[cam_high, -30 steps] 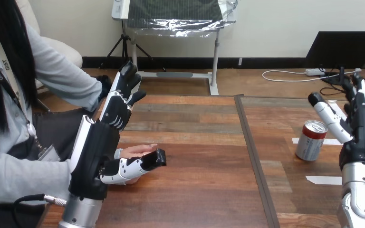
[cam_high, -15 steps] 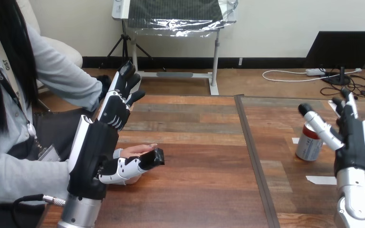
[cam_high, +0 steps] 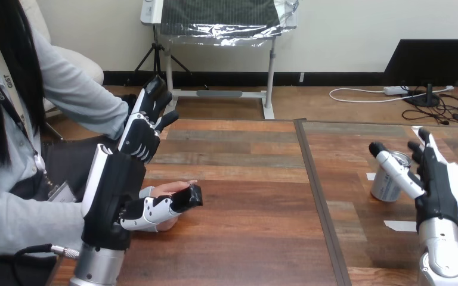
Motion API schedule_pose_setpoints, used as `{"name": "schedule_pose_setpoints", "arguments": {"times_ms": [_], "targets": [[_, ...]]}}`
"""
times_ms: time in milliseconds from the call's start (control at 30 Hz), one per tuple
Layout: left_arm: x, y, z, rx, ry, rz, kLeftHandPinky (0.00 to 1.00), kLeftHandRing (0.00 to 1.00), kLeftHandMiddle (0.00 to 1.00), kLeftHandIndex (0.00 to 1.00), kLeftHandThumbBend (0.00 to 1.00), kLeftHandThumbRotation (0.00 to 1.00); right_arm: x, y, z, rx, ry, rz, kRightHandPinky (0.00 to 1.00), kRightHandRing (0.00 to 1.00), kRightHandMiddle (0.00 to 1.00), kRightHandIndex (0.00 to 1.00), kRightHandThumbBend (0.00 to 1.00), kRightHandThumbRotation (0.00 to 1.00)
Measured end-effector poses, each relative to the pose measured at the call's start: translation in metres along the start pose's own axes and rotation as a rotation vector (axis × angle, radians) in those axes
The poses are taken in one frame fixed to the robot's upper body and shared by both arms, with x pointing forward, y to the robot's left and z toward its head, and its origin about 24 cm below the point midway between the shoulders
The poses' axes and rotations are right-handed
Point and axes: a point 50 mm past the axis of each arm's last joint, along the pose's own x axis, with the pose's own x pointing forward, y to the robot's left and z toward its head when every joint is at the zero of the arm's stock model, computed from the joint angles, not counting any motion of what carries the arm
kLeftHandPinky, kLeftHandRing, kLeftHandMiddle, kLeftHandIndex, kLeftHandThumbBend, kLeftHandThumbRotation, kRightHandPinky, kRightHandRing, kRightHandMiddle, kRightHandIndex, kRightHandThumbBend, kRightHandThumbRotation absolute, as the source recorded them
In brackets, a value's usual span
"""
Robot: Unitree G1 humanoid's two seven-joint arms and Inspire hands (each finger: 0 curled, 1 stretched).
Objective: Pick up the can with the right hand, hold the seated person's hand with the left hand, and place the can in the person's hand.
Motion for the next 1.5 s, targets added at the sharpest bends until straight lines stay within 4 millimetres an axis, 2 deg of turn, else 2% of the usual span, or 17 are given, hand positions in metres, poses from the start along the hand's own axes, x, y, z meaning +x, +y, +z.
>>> {"name": "schedule_pose_setpoints", "arguments": {"times_ms": [767, 1067, 1500], "targets": [[-0.0002, 0.0006, 0.0006, -0.005, -0.006, -0.013, 0.89, 0.97, 0.99, 0.97, 1.00, 0.53, 0.0043, -0.0009, 0.0007, -0.009, 0.045, 0.005, 0.93, 0.93, 0.91, 0.97, 1.00, 0.50], [0.0004, 0.0017, 0.0019, -0.008, -0.016, -0.009, 0.90, 0.96, 0.99, 0.97, 1.00, 0.54, 0.0056, -0.0028, 0.0016, -0.058, 0.045, 0.009, 0.89, 0.90, 0.89, 0.96, 1.00, 0.53], [0.0035, 0.0018, 0.0056, -0.003, -0.042, -0.021, 0.89, 0.96, 0.99, 0.96, 1.00, 0.56, 0.0083, -0.0065, 0.0036, -0.079, 0.055, 0.003, 0.89, 0.89, 0.89, 0.96, 1.00, 0.51]]}}
